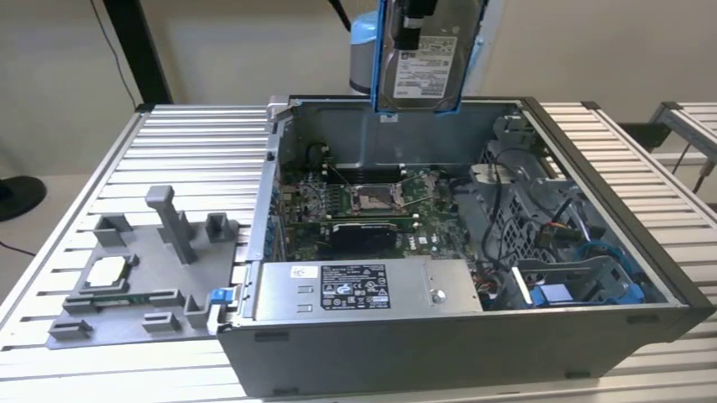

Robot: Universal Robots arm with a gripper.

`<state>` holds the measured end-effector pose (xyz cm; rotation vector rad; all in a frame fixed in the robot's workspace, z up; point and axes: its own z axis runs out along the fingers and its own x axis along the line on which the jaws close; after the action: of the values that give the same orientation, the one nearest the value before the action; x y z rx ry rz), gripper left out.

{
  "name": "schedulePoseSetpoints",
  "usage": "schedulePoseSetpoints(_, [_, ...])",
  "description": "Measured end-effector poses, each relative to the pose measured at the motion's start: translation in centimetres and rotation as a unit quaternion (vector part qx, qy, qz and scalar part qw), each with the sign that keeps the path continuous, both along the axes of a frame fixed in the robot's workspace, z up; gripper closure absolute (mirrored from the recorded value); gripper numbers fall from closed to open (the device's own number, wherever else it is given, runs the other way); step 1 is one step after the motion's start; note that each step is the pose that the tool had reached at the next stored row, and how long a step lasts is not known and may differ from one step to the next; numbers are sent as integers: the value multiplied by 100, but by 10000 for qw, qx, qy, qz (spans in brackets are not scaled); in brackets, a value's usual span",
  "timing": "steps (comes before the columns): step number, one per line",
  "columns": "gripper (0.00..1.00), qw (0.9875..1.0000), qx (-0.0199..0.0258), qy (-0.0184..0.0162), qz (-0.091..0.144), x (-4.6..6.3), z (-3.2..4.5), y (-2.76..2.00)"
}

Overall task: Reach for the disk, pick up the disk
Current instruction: 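Pick up the disk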

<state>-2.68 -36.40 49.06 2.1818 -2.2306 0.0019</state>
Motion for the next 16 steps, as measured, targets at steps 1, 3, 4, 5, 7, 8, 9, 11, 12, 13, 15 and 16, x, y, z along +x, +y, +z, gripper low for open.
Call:
schedulePoseSetpoints(1, [100,10000,0,0,0,29,0,0])
schedulePoseSetpoints(3, [100,10000,0,0,1,83,0,0])
schedulePoseSetpoints(4, [100,10000,0,0,1,108,0,-1])
schedulePoseSetpoints(5, [100,10000,0,0,2,137,0,-1])
schedulePoseSetpoints(7, [100,10000,0,0,2,189,0,-1])
schedulePoseSetpoints(8, [100,10000,0,1,2,217,0,-1])
schedulePoseSetpoints(9, [100,10000,0,1,2,244,0,-1])
schedulePoseSetpoints(11, [100,10000,0,1,3,296,0,-1])
schedulePoseSetpoints(12, [100,10000,0,1,3,323,0,-1])
schedulePoseSetpoints(13, [100,10000,0,1,3,349,-1,-1])
schedulePoseSetpoints(15, [100,10000,0,1,4,402,0,-2])
schedulePoseSetpoints(16, [100,10000,0,1,4,429,0,-2])
